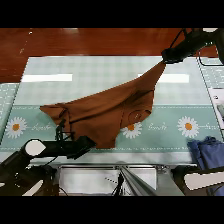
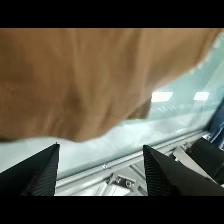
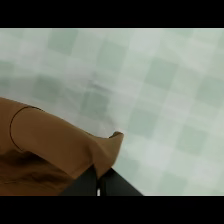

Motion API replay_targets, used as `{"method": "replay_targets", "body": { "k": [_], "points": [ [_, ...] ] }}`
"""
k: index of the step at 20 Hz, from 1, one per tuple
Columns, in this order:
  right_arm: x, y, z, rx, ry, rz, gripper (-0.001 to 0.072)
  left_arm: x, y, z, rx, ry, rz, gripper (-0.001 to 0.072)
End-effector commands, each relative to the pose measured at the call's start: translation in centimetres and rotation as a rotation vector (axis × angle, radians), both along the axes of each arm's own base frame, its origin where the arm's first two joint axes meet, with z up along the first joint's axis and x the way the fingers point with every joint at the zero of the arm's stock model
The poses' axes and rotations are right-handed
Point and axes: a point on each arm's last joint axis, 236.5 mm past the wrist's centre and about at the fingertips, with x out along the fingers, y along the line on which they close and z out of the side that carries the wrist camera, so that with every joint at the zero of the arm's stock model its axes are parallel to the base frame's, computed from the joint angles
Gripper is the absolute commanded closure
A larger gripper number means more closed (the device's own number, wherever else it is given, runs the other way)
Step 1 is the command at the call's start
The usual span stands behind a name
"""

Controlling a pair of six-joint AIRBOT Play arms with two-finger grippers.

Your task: Fold the shirts.

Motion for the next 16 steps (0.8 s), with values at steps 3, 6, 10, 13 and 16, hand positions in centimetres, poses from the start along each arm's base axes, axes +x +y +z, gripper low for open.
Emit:
{"method": "replay_targets", "body": {
  "k": [3, 6, 10, 13, 16],
  "points": [
    [0.0, 0.1, 0.0, 0.004, -0.002, 0.001, 0.0684, 3.2, -0.3, -1.0, 0.018, -0.064, 0.126, 0.0121],
    [0.1, 0.1, 0.1, 0.004, -0.006, 0.0, 0.0684, 4.0, -0.1, -1.5, 0.027, -0.062, 0.167, 0.0157],
    [0.2, 0.1, 0.1, 0.002, -0.009, -0.001, 0.0685, 2.0, -1.5, -2.8, 0.045, 0.003, 0.107, 0.0338],
    [0.2, 0.0, 0.1, 0.0, -0.009, -0.001, 0.0685, 1.7, -3.4, -1.1, 0.013, -0.028, 0.044, 0.042],
    [0.2, -0.1, 0.1, -0.003, -0.009, -0.001, 0.0684, 2.3, -6.0, 2.6, -0.053, -0.108, -0.046, 0.046]
  ]
}}
